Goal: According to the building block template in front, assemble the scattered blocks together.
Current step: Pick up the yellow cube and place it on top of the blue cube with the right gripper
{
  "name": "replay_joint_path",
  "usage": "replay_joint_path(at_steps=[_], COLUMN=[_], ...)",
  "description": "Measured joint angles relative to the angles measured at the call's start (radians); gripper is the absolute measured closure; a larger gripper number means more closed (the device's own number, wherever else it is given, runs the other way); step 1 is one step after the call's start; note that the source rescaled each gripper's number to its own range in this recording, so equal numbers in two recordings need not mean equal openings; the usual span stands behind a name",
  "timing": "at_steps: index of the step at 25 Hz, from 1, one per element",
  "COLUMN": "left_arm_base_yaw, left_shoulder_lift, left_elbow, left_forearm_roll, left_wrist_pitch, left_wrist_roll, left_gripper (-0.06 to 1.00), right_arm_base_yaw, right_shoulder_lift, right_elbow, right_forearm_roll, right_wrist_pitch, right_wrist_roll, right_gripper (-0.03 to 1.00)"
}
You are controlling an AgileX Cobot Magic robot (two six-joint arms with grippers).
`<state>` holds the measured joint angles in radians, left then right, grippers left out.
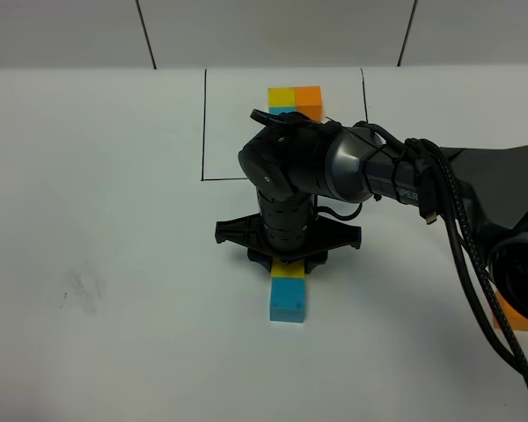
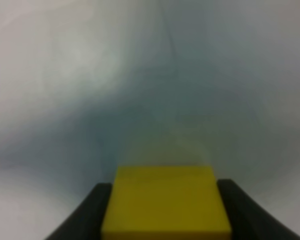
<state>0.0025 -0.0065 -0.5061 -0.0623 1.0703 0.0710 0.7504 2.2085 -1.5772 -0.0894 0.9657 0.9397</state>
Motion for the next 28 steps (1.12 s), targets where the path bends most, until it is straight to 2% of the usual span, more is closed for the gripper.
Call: replay_joint_path(at_steps=[12,23,25,28], left_arm_base_yaw=[0.0,0.0,0.0,0.0], left_shoulder_lift=[0.0,0.0,0.0,0.0], left_elbow=[0.0,0.0,0.0,0.0], left_forearm_roll=[0.0,0.0,0.0,0.0], left_wrist_pitch=[0.0,0.0,0.0,0.0], left_wrist_roll=[0.0,0.0,0.0,0.0], left_gripper=[0.26,0.26,0.26,0.26], right_arm_base_yaw=[0.0,0.0,0.0,0.0], right_shoulder_lift=[0.0,0.0,-0.001,-0.021], right_elbow=[0.0,0.0,0.0,0.0], right_forearm_roll=[0.003,0.013,0.02,0.025], right_wrist_pitch=[0.01,0.001,-0.015,-0.039], right_wrist_roll=[-0.023,0.023,0.007,-0.041], right_gripper=[0.69,0.68,0.6,0.31])
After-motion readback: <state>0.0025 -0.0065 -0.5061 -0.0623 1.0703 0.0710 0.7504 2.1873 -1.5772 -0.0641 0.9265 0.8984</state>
